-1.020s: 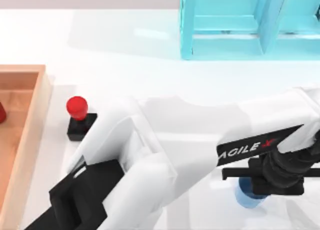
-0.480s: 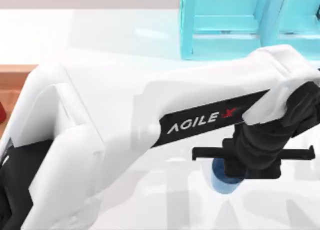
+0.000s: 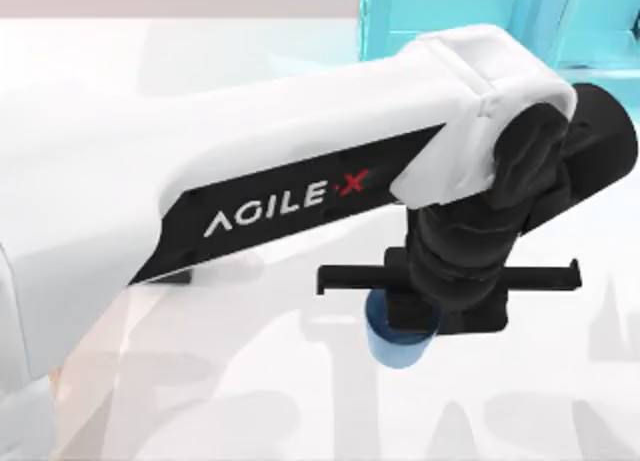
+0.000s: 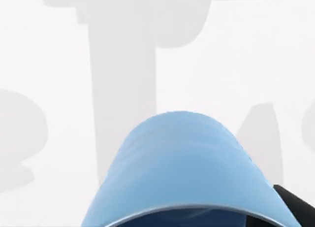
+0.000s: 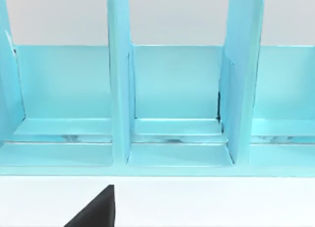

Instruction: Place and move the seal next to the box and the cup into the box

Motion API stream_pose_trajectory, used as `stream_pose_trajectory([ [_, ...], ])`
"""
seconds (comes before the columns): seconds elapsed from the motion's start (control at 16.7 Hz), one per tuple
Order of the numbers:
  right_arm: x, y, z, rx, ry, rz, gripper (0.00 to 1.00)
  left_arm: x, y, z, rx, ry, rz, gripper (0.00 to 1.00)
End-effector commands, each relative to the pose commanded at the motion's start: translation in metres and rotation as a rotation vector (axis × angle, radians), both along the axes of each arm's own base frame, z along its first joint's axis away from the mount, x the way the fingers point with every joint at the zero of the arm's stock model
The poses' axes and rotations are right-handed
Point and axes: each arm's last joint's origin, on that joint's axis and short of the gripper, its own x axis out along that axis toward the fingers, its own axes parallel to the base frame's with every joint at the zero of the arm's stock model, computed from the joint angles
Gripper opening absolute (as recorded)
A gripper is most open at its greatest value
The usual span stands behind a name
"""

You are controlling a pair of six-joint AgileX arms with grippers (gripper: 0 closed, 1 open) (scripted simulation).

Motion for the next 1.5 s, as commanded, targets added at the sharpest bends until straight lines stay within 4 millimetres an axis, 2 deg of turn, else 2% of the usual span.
stream_pose_trajectory([
  [0.24, 0.000, 0.000, 0.000, 0.000, 0.000, 0.000, 1.00, 0.002, 0.002, 0.000, 0.001, 0.000, -0.006, 0.00],
  [0.42, 0.000, 0.000, 0.000, 0.000, 0.000, 0.000, 1.00, 0.026, 0.033, 0.003, 0.012, 0.009, -0.006, 0.00],
  [0.6, 0.000, 0.000, 0.000, 0.000, 0.000, 0.000, 1.00, 0.063, 0.097, 0.008, 0.028, 0.029, -0.005, 0.00],
  [0.72, 0.000, 0.000, 0.000, 0.000, 0.000, 0.000, 1.00, 0.085, 0.158, 0.010, 0.034, 0.045, -0.004, 0.00],
  [0.84, 0.000, 0.000, 0.000, 0.000, 0.000, 0.000, 1.00, 0.094, 0.226, 0.012, 0.033, 0.057, -0.003, 0.00],
  [1.02, 0.000, 0.000, 0.000, 0.000, 0.000, 0.000, 1.00, 0.080, 0.321, 0.010, 0.025, 0.068, -0.002, 0.00],
  [1.14, 0.000, 0.000, 0.000, 0.000, 0.000, 0.000, 1.00, 0.057, 0.365, 0.005, 0.019, 0.069, -0.003, 0.00],
  [1.32, 0.000, 0.000, 0.000, 0.000, 0.000, 0.000, 1.00, 0.023, 0.402, -0.003, 0.016, 0.069, -0.005, 0.00],
  [1.5, 0.000, 0.000, 0.000, 0.000, 0.000, 0.000, 1.00, 0.006, 0.413, -0.008, 0.016, 0.068, -0.006, 0.00],
])
